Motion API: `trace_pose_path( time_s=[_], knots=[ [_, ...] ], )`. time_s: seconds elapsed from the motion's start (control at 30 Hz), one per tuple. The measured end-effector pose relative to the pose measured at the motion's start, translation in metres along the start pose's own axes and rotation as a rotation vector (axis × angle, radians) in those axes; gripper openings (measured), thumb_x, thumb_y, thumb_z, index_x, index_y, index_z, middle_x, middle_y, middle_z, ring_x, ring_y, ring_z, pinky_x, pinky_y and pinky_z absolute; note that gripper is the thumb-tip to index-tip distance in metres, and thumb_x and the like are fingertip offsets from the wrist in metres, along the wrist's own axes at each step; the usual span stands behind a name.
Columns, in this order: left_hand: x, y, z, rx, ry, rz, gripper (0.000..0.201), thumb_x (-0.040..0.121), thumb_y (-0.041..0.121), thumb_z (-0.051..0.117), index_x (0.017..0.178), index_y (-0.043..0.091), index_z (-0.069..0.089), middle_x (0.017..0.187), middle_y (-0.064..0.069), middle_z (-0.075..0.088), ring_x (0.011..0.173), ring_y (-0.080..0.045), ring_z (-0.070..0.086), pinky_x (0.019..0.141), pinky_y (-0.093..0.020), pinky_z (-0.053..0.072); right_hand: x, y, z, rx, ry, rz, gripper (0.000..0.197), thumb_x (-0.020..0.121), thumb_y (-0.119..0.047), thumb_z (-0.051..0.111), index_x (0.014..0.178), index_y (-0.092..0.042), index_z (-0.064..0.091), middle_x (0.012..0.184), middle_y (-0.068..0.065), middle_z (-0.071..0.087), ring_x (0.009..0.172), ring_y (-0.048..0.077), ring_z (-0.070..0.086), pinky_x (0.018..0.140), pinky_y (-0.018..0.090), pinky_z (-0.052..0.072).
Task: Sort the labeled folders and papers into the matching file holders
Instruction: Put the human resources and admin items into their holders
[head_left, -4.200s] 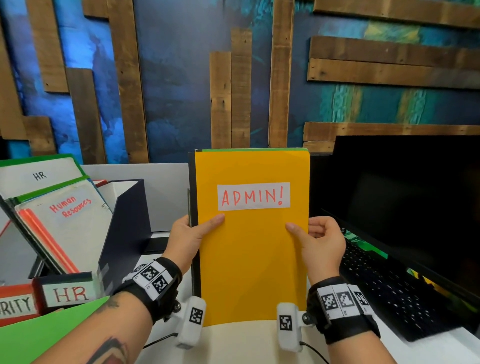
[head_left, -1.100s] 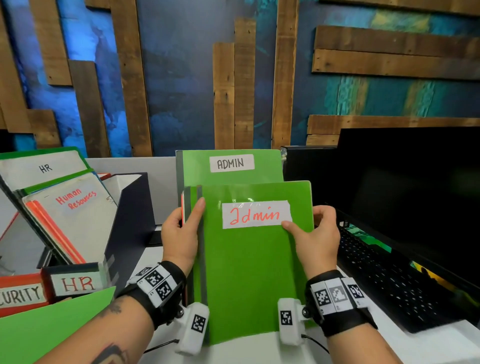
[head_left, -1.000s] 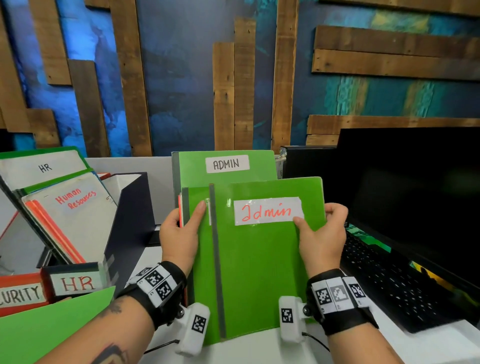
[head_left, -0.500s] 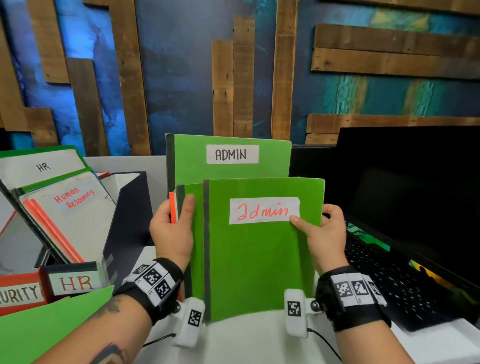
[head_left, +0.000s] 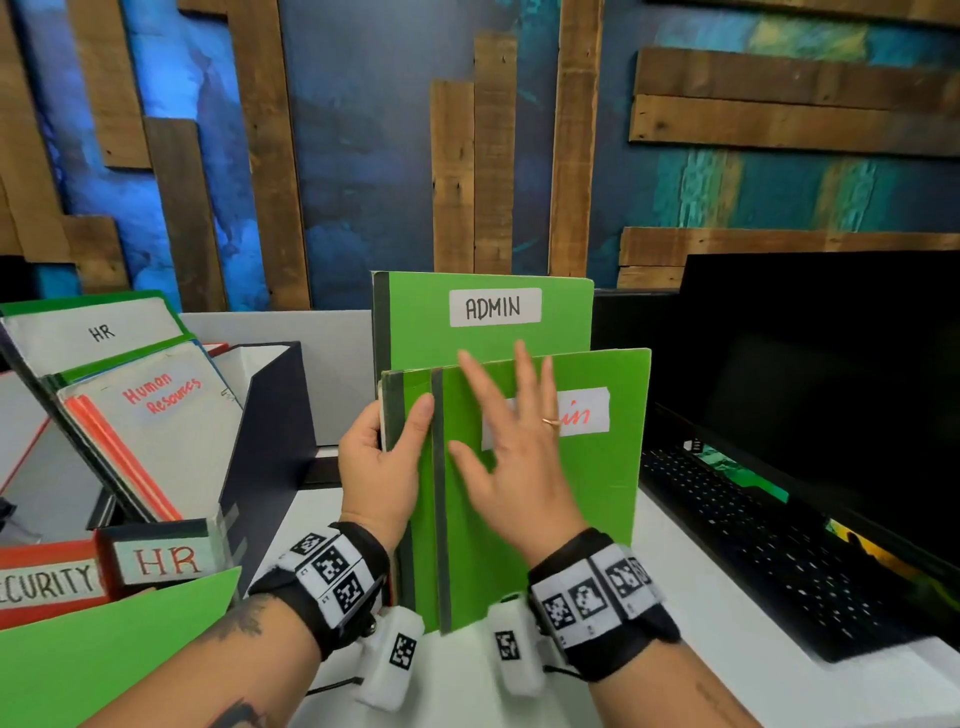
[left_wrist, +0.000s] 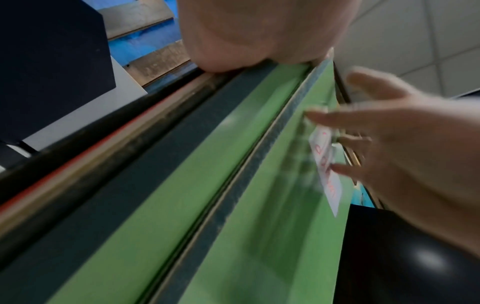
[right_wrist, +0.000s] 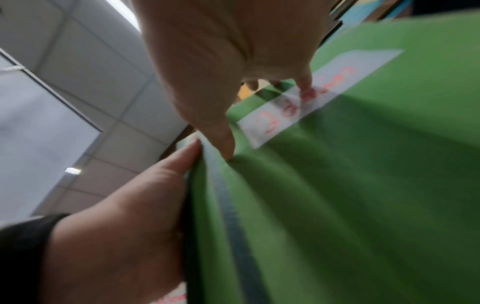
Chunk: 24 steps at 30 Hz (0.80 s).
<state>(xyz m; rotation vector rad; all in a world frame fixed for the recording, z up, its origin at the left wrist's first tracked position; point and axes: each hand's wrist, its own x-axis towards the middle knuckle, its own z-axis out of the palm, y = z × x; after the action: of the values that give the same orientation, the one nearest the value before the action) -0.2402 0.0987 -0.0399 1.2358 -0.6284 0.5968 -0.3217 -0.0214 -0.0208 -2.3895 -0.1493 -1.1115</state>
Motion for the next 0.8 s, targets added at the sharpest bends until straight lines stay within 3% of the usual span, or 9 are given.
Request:
trace_pose_path(
  time_s=[0.1, 0.2, 0.33, 0.4, 0.47, 0.53, 0.63, 0.7, 0.8],
  knots=[
    [-0.003, 0.000, 0.000, -0.060, -0.008, -0.003, 0.041, 0.099, 0.044, 0.054, 0.073, 0.013, 0.054, 0.067, 0.002, 0.048, 0.064, -0.011, 0.042, 0.061, -0.029, 0.039, 0.018, -0.029, 0.006, 0.052, -0.080, -0.036, 0.058, 0.099, -0.038, 0.053, 0.148, -0.059, 0.030, 0.168, -0.012, -0.015, 0.150, 0.028, -0.031, 0.118, 0.069, -0.004],
    [-0.004, 0.005, 0.001, -0.074, 0.024, -0.029, 0.045, 0.108, 0.040, 0.038, 0.069, 0.018, 0.045, 0.064, 0.011, 0.045, 0.063, -0.008, 0.039, 0.061, -0.027, 0.037, 0.032, -0.034, 0.010, 0.091, -0.067, -0.012, 0.040, 0.094, -0.054, 0.053, 0.134, -0.048, 0.050, 0.167, -0.003, 0.019, 0.156, 0.029, -0.007, 0.118, 0.071, 0.004],
    [-0.007, 0.007, -0.001, -0.088, 0.058, -0.057, 0.046, 0.112, 0.020, 0.030, 0.067, 0.017, 0.042, 0.056, 0.014, 0.045, 0.056, 0.001, 0.038, 0.059, -0.017, 0.036, 0.025, -0.024, 0.018, 0.173, 0.128, -0.083, 0.045, 0.083, -0.055, 0.070, 0.123, -0.035, 0.062, 0.144, -0.003, 0.053, 0.152, 0.026, 0.025, 0.126, 0.038, 0.010],
    [-0.006, 0.002, -0.005, -0.118, 0.043, -0.071, 0.049, 0.109, 0.033, 0.037, 0.068, 0.007, 0.042, 0.061, 0.008, 0.039, 0.060, -0.007, 0.036, 0.059, -0.025, 0.035, 0.017, -0.024, 0.017, 0.209, 0.195, -0.104, 0.048, 0.079, -0.046, 0.079, 0.121, -0.029, 0.064, 0.141, -0.004, 0.054, 0.151, 0.024, 0.024, 0.123, 0.028, 0.012],
    [-0.006, -0.002, -0.008, -0.154, 0.019, -0.084, 0.057, 0.102, 0.046, 0.044, 0.076, -0.005, 0.051, 0.067, -0.016, 0.043, 0.067, -0.016, 0.043, 0.065, -0.037, 0.040, 0.013, -0.025, 0.015, 0.211, 0.242, -0.123, 0.048, 0.076, -0.040, 0.083, 0.117, -0.024, 0.064, 0.136, -0.003, 0.056, 0.149, 0.023, 0.027, 0.123, 0.031, 0.016],
    [-0.005, -0.003, -0.009, -0.163, -0.002, -0.099, 0.056, 0.098, 0.051, 0.052, 0.088, -0.003, 0.065, 0.079, -0.028, 0.053, 0.077, -0.022, 0.050, 0.074, -0.045, 0.046, 0.012, -0.025, 0.012, 0.190, 0.278, -0.161, 0.043, 0.076, -0.032, 0.081, 0.112, -0.018, 0.061, 0.123, -0.001, 0.059, 0.138, 0.022, 0.039, 0.123, 0.039, 0.021],
    [-0.004, -0.003, -0.011, -0.146, -0.012, -0.117, 0.047, 0.089, 0.058, 0.061, 0.091, 0.012, 0.071, 0.079, -0.006, 0.059, 0.078, -0.014, 0.053, 0.075, -0.037, 0.046, 0.014, -0.024, 0.002, 0.162, 0.306, -0.135, 0.034, 0.073, -0.028, 0.072, 0.099, -0.014, 0.054, 0.100, -0.004, 0.053, 0.112, 0.021, 0.047, 0.106, 0.040, 0.038],
    [-0.004, -0.005, -0.013, -0.122, -0.042, -0.131, 0.058, 0.081, 0.067, 0.066, 0.104, 0.014, 0.073, 0.093, -0.007, 0.068, 0.086, -0.017, 0.062, 0.082, -0.036, 0.052, 0.016, -0.023, -0.007, 0.088, 0.287, -0.096, 0.034, 0.071, -0.034, 0.066, 0.094, -0.016, 0.051, 0.094, -0.004, 0.047, 0.098, 0.020, 0.044, 0.086, 0.035, 0.040],
    [-0.003, -0.007, -0.016, -0.064, -0.101, -0.120, 0.043, 0.076, 0.064, 0.068, 0.104, 0.031, 0.070, 0.103, -0.014, 0.066, 0.090, -0.009, 0.065, 0.082, -0.021, 0.052, 0.020, -0.019, -0.018, -0.083, 0.155, -0.042, 0.044, 0.070, -0.053, 0.062, 0.097, -0.020, 0.051, 0.097, -0.005, 0.043, 0.101, 0.019, 0.039, 0.082, 0.038, 0.039]
  ],
)
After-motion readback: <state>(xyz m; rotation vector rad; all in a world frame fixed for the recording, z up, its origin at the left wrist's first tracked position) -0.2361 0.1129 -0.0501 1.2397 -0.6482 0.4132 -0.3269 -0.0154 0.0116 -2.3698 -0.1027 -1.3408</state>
